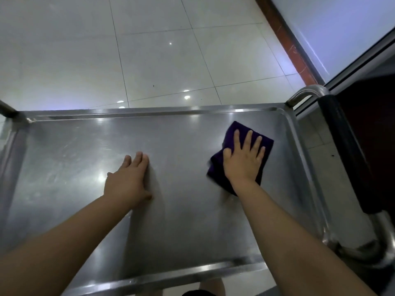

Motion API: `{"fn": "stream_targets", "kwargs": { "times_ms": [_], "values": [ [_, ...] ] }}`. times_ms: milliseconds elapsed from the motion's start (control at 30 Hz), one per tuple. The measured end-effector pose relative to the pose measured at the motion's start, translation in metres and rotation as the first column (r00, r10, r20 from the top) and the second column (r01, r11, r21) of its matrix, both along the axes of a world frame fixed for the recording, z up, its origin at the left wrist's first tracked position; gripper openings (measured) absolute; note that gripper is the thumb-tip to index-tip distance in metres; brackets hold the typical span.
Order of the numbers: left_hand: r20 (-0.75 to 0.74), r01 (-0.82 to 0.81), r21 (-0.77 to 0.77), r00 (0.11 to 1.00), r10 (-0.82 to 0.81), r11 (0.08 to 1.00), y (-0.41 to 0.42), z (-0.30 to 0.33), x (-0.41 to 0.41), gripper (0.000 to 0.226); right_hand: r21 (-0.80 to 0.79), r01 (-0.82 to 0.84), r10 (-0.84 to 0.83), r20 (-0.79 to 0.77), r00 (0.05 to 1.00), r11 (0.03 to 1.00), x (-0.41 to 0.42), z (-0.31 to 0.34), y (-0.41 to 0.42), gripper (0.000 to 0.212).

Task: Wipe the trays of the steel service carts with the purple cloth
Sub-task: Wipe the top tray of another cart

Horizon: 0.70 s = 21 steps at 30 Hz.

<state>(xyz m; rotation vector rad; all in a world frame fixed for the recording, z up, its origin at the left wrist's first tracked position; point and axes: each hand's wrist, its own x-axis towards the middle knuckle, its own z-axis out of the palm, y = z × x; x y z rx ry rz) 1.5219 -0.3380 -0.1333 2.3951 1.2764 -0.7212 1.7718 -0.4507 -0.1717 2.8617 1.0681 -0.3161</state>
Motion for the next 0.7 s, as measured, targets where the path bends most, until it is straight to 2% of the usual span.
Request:
{"fn": "stream_targets", "kwargs": {
  "times_ms": [200,367,600,700],
  "values": [
    [0.061,0.014,-0.022,0.998,-0.013,1.0,0.006,-0.009,-0.011,0.115,0.014,-0.219,0.219,-0.013,0.976,0.976,-0.087,-0.004,0.05,0.062],
    [0.064,0.011,-0.024,0.998,-0.009,1.0,0.01,-0.01,-0.013,0.112,-0.013,-0.454,0.453,-0.04,0.89,0.891,-0.136,-0.006,0.052,0.063],
    [0.066,0.017,-0.033,0.998,-0.015,0.999,0.008,-0.008,-0.011,0.116,-0.009,-0.662,0.657,-0.117,0.745,0.749,-0.119,-0.001,0.009,0.061],
    [0.055,-0.002,-0.043,0.998,0.005,0.999,0.004,-0.006,-0.008,0.115,0.004,-0.661,0.656,-0.124,0.745,0.751,-0.091,-0.002,-0.006,0.069]
  ]
}}
